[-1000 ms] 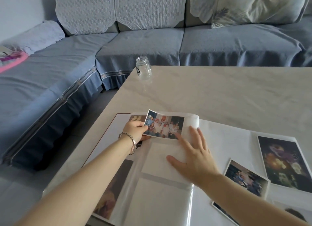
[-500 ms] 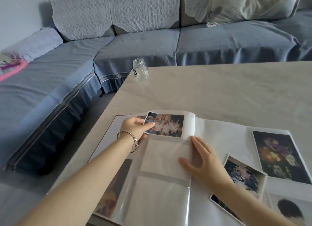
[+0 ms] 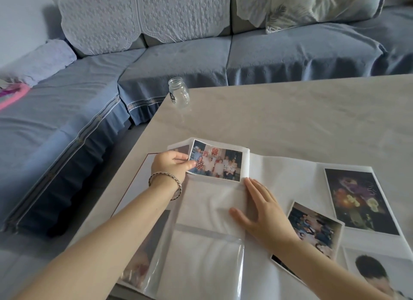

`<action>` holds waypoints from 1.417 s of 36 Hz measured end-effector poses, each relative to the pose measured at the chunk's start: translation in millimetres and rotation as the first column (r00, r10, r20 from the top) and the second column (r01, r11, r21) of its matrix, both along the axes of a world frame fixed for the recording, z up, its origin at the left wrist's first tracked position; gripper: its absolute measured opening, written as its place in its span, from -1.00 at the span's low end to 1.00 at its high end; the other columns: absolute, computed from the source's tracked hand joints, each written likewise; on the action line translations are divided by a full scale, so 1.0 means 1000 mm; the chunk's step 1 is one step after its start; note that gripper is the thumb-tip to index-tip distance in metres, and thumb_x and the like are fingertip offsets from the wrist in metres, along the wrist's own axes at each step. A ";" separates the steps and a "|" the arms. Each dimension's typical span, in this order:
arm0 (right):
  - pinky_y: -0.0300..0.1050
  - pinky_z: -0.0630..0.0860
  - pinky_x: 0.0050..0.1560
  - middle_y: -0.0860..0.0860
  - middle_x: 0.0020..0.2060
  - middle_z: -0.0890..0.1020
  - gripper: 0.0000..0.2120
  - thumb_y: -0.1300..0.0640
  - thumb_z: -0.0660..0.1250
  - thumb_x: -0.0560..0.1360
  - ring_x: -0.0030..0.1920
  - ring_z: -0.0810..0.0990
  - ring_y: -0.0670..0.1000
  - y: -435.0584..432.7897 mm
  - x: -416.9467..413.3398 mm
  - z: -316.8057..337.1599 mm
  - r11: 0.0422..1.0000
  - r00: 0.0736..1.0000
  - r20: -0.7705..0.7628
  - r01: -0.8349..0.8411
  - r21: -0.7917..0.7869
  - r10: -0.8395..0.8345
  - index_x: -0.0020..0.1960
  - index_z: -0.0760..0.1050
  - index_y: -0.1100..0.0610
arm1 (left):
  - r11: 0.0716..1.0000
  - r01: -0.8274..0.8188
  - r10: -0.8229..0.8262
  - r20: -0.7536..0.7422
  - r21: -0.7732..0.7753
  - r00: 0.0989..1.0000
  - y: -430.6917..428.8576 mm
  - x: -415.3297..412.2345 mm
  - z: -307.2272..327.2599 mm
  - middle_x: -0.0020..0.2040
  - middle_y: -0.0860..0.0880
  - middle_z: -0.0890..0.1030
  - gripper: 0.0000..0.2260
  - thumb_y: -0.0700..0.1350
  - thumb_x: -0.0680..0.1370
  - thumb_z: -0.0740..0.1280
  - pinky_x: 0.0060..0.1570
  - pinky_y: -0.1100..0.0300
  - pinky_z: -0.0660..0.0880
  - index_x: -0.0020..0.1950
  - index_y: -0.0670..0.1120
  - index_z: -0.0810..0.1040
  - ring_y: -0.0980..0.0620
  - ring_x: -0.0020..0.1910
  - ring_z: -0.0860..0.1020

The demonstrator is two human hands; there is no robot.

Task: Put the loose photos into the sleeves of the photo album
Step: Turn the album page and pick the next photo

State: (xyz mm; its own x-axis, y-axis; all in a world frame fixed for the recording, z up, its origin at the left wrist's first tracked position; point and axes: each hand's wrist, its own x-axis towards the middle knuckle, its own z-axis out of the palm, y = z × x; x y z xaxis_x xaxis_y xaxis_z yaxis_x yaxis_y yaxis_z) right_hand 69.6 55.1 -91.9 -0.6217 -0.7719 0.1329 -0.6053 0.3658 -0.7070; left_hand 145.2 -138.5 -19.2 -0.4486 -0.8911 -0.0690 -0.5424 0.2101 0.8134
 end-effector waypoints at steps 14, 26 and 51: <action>-0.59 -0.29 0.24 -0.08 0.48 0.14 -0.04 -0.45 -0.08 0.26 0.47 -0.01 -0.18 0.000 0.000 -0.003 0.999 1.000 -0.022 -0.007 0.036 0.008 0.51 0.04 0.09 | 0.955 0.031 -0.029 0.011 -0.295 1.000 0.010 -0.001 0.009 -0.25 0.04 0.63 -0.92 -0.17 0.42 0.45 -0.30 0.34 0.43 -0.11 -0.12 0.69 0.10 -0.25 0.55; -0.56 -0.29 0.27 -0.07 0.49 0.14 -0.03 -0.45 -0.10 0.26 0.47 -0.01 -0.17 0.001 0.002 -0.001 1.000 1.000 -0.025 -0.005 0.024 0.005 0.51 0.04 0.10 | 0.788 0.054 -0.123 -0.071 -0.613 0.990 0.019 0.002 0.009 -0.29 -0.03 0.65 -0.97 -0.26 0.39 0.47 -0.31 0.48 0.34 -0.25 -0.19 0.66 0.13 -0.33 0.50; -0.50 -0.28 0.31 -0.09 0.50 0.09 -0.04 -0.45 -0.14 0.27 0.47 -0.05 -0.19 0.002 0.003 -0.003 0.999 1.000 -0.015 -0.008 0.050 0.009 0.52 -0.01 0.08 | 0.998 -0.041 0.030 -0.185 -0.053 0.982 0.009 -0.002 0.007 -0.25 0.05 0.59 -0.80 -0.29 0.45 0.38 -0.33 0.37 0.44 0.00 -0.06 0.51 0.19 -0.31 0.54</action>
State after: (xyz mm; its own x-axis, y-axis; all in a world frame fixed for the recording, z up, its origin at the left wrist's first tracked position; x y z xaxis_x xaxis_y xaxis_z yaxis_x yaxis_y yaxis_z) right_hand 72.5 57.6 -94.6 -0.6133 -0.7830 0.1038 -0.6193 0.3951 -0.6785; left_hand 142.9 -129.5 -12.0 -0.4168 -0.9068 0.0628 -0.3921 0.2417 0.8876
